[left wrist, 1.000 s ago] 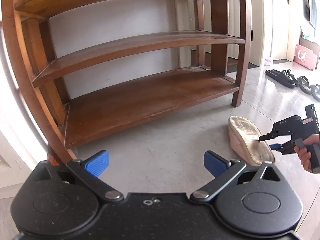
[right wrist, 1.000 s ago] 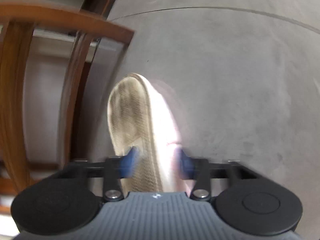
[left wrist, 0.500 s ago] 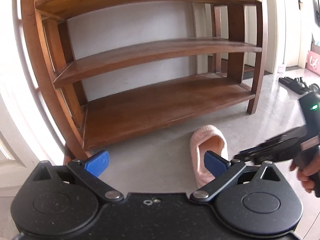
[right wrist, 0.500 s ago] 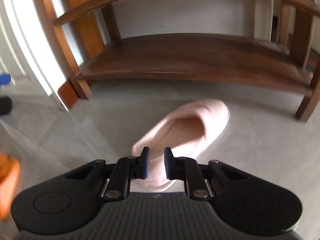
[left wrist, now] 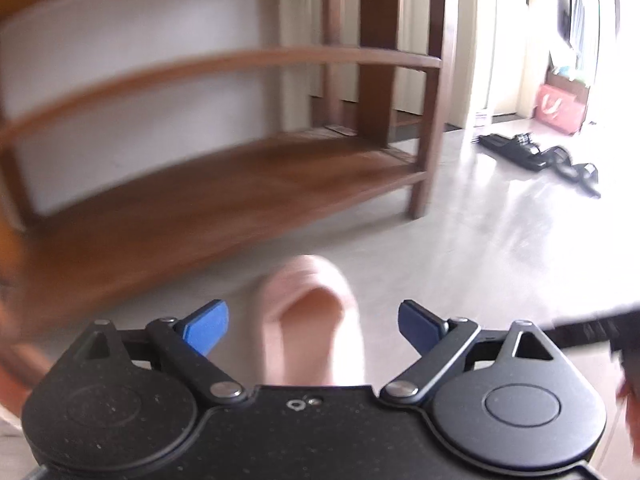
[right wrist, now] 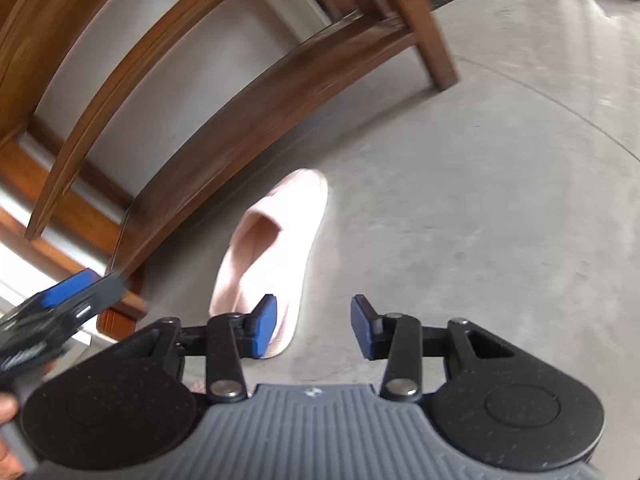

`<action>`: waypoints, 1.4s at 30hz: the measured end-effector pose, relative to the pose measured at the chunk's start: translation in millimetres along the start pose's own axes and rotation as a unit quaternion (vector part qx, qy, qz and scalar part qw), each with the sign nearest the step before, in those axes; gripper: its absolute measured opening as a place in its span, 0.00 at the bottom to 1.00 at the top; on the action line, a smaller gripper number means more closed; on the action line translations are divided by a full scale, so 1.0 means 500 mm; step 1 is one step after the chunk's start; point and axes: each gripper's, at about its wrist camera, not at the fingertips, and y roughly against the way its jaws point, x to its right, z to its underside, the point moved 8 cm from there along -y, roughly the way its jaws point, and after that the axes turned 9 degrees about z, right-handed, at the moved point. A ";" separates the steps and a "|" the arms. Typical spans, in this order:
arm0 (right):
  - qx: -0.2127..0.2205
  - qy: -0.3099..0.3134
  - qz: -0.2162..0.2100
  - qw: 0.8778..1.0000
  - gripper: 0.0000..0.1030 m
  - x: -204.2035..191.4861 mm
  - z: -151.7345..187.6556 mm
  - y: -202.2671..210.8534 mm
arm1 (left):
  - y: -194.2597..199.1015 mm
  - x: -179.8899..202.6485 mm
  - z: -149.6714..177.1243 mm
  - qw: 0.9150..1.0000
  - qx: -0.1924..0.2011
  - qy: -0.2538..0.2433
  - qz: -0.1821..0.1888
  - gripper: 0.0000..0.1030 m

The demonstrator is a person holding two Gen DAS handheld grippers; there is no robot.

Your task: Organize scattered shoes

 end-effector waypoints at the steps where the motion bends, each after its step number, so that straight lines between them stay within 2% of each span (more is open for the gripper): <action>1: 0.001 -0.007 -0.001 1.000 0.51 0.008 -0.001 0.008 | -0.027 0.002 0.002 1.000 -0.008 0.017 0.010 0.81; 2: 0.002 -0.014 -0.002 1.000 0.52 0.016 -0.002 0.016 | -0.069 -0.001 0.005 0.998 -0.020 0.046 0.023 0.75; 3: 0.002 -0.017 -0.002 1.000 0.53 0.021 -0.003 0.022 | -0.095 -0.004 0.008 0.997 -0.027 0.061 0.027 0.73; 5: -0.001 -0.016 0.000 1.000 0.53 0.031 -0.002 0.033 | -0.151 -0.017 0.015 0.996 -0.042 0.079 0.027 0.66; 7: -0.009 -0.006 0.002 1.000 0.53 0.040 0.002 0.044 | -0.199 -0.028 0.024 0.994 -0.055 0.092 0.023 0.64; 9: -0.020 0.009 0.006 1.000 0.54 0.049 0.011 0.055 | -0.240 -0.040 0.029 0.992 -0.063 0.106 0.023 0.52; 11: -0.025 0.014 0.005 1.000 0.54 0.057 0.017 0.064 | -0.264 -0.044 0.028 0.993 -0.067 0.095 0.021 0.18; 12: -0.027 0.013 0.005 1.000 0.54 0.061 0.021 0.067 | -0.274 -0.047 0.028 0.993 -0.069 0.091 0.020 0.14; 13: -0.029 0.012 0.003 0.999 0.54 0.063 0.022 0.068 | -0.277 -0.052 0.026 0.993 -0.069 0.089 0.020 0.06; 16: -0.033 0.009 -0.003 0.999 0.54 0.064 0.026 0.069 | -0.264 -0.052 0.016 0.996 -0.062 0.052 0.044 0.04; 18: -0.030 0.011 -0.005 0.999 0.54 0.062 0.024 0.072 | -0.222 -0.031 0.004 0.996 -0.042 -0.017 0.072 0.04; 19: -0.028 0.011 -0.006 1.000 0.54 0.061 0.023 0.073 | -0.207 -0.027 0.002 0.996 -0.039 -0.024 0.082 0.04; 21: -0.025 0.010 -0.008 1.000 0.54 0.059 0.019 0.076 | -0.144 -0.021 -0.002 0.993 -0.024 -0.021 0.116 0.04; 24: -0.020 0.008 -0.016 1.000 0.54 0.054 0.017 0.079 | -0.044 -0.022 0.007 0.989 -0.005 0.006 0.145 0.05; 26: -0.032 0.019 -0.027 0.999 0.54 0.039 0.026 0.074 | 0.013 -0.023 0.020 0.989 0.001 0.017 0.145 0.05; 28: -0.047 0.046 -0.038 0.997 0.54 0.017 0.040 0.068 | 0.094 -0.028 0.046 0.992 0.009 0.011 0.127 0.05; 31: -0.075 0.138 -0.055 0.986 0.54 -0.046 0.086 0.052 | 0.193 -0.059 0.086 0.996 0.005 -0.015 0.089 0.05; 34: -0.103 0.253 -0.075 0.959 0.54 -0.121 0.147 0.035 | 0.260 -0.110 0.124 0.999 -0.018 -0.001 0.031 0.05; 35: -0.110 0.306 -0.079 0.943 0.54 -0.148 0.173 0.029 | 0.290 -0.135 0.145 1.000 -0.025 0.015 0.007 0.05; 37: -0.103 0.427 -0.073 0.896 0.54 -0.195 0.226 0.020 | 0.335 -0.163 0.175 0.998 -0.033 0.032 -0.032 0.05; 39: -0.095 0.534 -0.068 0.837 0.53 -0.239 0.273 0.012 | 0.373 -0.186 0.218 0.995 -0.048 0.055 -0.073 0.05; 40: -0.091 0.558 -0.068 0.822 0.53 -0.247 0.285 0.011 | 0.386 -0.192 0.226 0.993 -0.054 0.060 -0.084 0.05; 41: -0.091 0.588 -0.074 0.800 0.52 -0.260 0.302 0.011 | 0.394 -0.198 0.248 0.991 -0.066 0.065 -0.100 0.05; 42: -0.106 0.600 -0.090 0.788 0.52 -0.272 0.316 0.013 | 0.400 -0.201 0.267 0.989 -0.079 0.070 -0.109 0.05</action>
